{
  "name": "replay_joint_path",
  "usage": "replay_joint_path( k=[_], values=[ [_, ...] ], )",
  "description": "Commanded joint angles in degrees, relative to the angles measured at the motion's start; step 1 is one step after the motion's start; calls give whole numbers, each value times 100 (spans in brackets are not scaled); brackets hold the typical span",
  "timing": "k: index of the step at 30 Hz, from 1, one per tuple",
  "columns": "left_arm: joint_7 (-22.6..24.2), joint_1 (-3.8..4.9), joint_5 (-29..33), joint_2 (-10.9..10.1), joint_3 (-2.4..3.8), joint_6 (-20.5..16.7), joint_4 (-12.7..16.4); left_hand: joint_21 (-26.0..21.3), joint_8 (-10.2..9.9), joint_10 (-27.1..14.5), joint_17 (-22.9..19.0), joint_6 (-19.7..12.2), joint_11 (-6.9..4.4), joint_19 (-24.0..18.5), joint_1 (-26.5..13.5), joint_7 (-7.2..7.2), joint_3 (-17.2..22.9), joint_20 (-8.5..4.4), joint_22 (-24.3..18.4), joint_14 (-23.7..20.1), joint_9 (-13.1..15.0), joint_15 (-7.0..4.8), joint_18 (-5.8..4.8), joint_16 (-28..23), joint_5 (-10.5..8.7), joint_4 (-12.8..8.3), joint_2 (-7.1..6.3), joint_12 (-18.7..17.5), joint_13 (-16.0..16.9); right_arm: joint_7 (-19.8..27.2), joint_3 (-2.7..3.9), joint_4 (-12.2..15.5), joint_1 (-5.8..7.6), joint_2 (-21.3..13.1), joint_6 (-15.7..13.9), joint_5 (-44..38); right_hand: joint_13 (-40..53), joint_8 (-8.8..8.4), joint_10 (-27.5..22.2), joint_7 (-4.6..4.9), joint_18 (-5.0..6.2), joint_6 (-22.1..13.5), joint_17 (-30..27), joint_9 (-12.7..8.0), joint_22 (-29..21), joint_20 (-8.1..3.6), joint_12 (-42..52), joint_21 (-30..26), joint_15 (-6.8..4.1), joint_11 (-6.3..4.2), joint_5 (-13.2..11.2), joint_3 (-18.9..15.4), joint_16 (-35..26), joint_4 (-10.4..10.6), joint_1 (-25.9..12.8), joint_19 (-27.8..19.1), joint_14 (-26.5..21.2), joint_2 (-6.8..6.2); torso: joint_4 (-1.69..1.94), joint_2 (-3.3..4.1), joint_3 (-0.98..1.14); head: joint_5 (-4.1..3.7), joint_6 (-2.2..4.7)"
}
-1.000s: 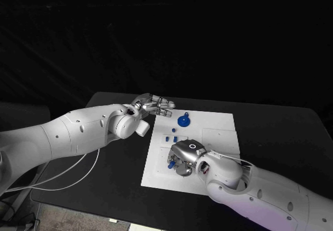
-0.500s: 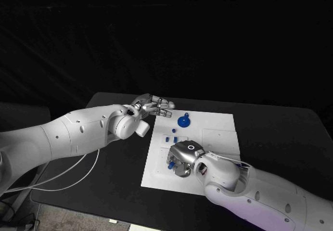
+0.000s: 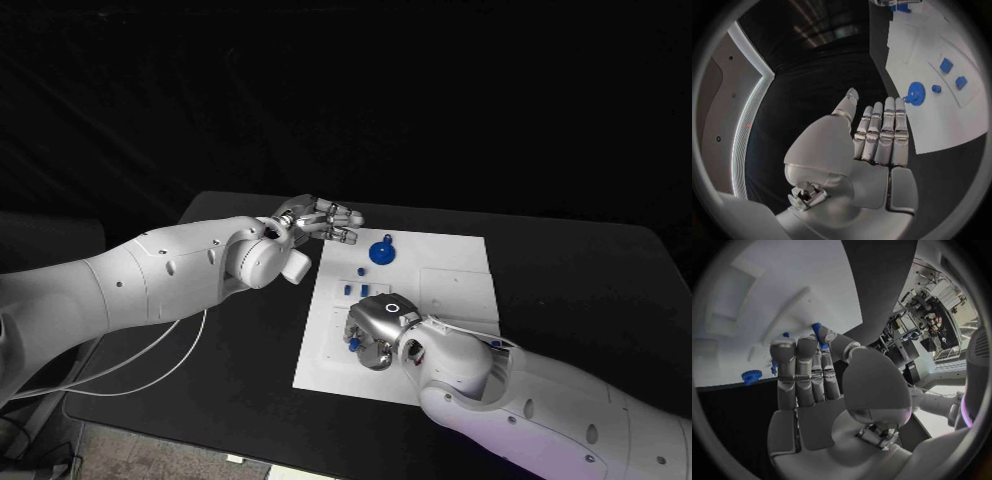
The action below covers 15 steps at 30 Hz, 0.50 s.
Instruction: Assemble the parts on the task board
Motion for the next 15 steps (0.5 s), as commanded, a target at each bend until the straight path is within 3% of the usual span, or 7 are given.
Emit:
replay_joint_path(
  k=[1,5,10,13,15],
  values=[
    [23,3,28,10,5,85,9,9,-13,-31,4,21,8,-30,21,12,2,29,-7,-38,2,-10,-90,-20,24,47,2,5,9,-24,-38,-20,-26,27,202,-1,-3,17,18,1,77,29,-5,4,-3,-40,20,-46,-34,-12,26,20,-24,4,-9,276,-4,26,-7,2,0,6,-2],
    [22,3,28,10,5,86,11,9,-13,-31,4,21,8,-30,21,12,2,29,-7,-38,2,-10,-90,-20,24,47,2,5,9,-27,-52,-47,-22,39,124,87,-7,13,-112,42,111,-103,-57,-10,-179,-6,18,-447,7,30,34,45,-81,32,-17,225,-28,18,-6,1,12,8,-1],
    [20,3,28,4,5,74,9,9,-13,-31,4,21,8,-30,21,12,2,29,-7,-38,2,-10,-90,-20,24,47,2,5,9,9,-62,-71,-19,37,-16,239,-22,6,-544,156,236,-636,-231,-40,-623,69,10,-1226,83,155,49,-239,-206,175,-124,217,-54,-192,-10,-2,13,4,-2],
    [16,3,27,3,5,65,9,8,-14,-36,4,9,9,-30,27,13,1,29,-7,-41,2,-8,-90,-20,24,45,-4,4,9,35,-65,-75,-17,31,-119,302,-26,14,-901,163,291,-855,-328,-36,-798,149,15,-1455,161,252,54,-326,-226,236,-151,247,-35,-326,-9,-2,9,5,-6],
    [11,3,20,3,5,72,8,6,-12,-56,4,0,14,-32,53,16,3,31,-7,-46,2,-6,-89,-20,22,30,-18,3,8,49,-67,-71,-16,26,-207,326,-33,5,-1119,208,315,-979,-374,-42,-899,201,6,-1590,221,325,30,-341,-221,144,-20,244,-41,-439,-7,0,12,2,-7]
  ],
)
